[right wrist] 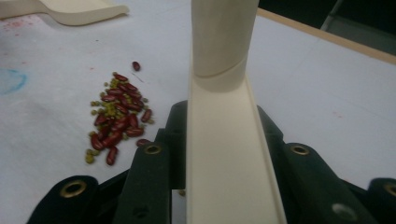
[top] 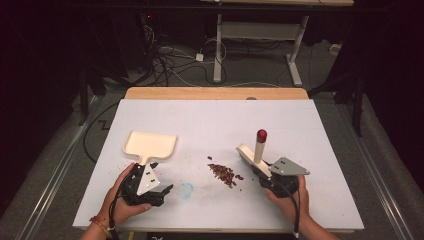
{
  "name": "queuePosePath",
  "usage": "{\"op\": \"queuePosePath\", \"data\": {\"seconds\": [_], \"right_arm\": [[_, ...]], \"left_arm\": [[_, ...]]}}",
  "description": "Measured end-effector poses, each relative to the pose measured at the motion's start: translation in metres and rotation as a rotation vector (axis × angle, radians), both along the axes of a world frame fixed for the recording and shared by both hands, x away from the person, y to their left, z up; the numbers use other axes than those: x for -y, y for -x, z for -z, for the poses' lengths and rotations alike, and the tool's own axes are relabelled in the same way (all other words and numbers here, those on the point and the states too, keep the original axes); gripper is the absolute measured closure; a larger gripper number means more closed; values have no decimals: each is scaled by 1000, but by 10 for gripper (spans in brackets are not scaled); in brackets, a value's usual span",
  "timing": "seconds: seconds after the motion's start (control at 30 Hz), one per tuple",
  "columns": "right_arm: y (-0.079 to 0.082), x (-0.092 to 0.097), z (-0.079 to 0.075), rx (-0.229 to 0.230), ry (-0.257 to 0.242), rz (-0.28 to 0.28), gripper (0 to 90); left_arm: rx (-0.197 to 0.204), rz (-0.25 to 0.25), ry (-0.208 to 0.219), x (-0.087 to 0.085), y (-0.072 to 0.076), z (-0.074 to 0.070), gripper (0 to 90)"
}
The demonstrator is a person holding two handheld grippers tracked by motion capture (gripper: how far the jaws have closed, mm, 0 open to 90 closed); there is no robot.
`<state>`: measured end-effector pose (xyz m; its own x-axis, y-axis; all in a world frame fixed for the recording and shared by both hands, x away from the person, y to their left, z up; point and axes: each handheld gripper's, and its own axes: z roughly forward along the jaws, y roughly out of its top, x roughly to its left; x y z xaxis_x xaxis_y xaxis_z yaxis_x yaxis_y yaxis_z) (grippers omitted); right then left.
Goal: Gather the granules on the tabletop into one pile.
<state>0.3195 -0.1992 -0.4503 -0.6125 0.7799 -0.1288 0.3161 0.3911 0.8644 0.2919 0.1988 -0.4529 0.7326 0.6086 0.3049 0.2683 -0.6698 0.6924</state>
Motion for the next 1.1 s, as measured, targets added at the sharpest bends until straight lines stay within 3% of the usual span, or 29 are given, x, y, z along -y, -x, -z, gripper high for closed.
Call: {"op": "queuePosePath", "data": {"seconds": [0.2,0.3,0.53,0.67,0.8,0.9,0.93,1.0,1.1], "right_arm": [[4,-39,7,41,27,52,669],[5,-54,11,84,7,81,670],[4,-83,13,105,-30,83,671],[1,-86,9,133,-47,76,672],[-2,-77,1,125,-65,84,672],[-4,-67,-6,119,-89,55,671],[-5,-63,-8,113,-116,18,671],[-3,-54,-14,122,-122,-40,671],[2,-40,-24,114,-151,-170,672]], "left_arm": [[0,4,-9,2,1,0,177],[-1,4,-13,2,1,1,178],[-3,2,-13,1,1,0,178],[0,3,-9,0,2,0,178],[0,-2,-8,-1,2,0,178],[4,-1,-10,-1,3,-1,178],[4,-3,-6,-1,3,-1,178],[3,-6,-5,-2,3,0,178],[-1,-9,-4,-2,2,0,178]]}}
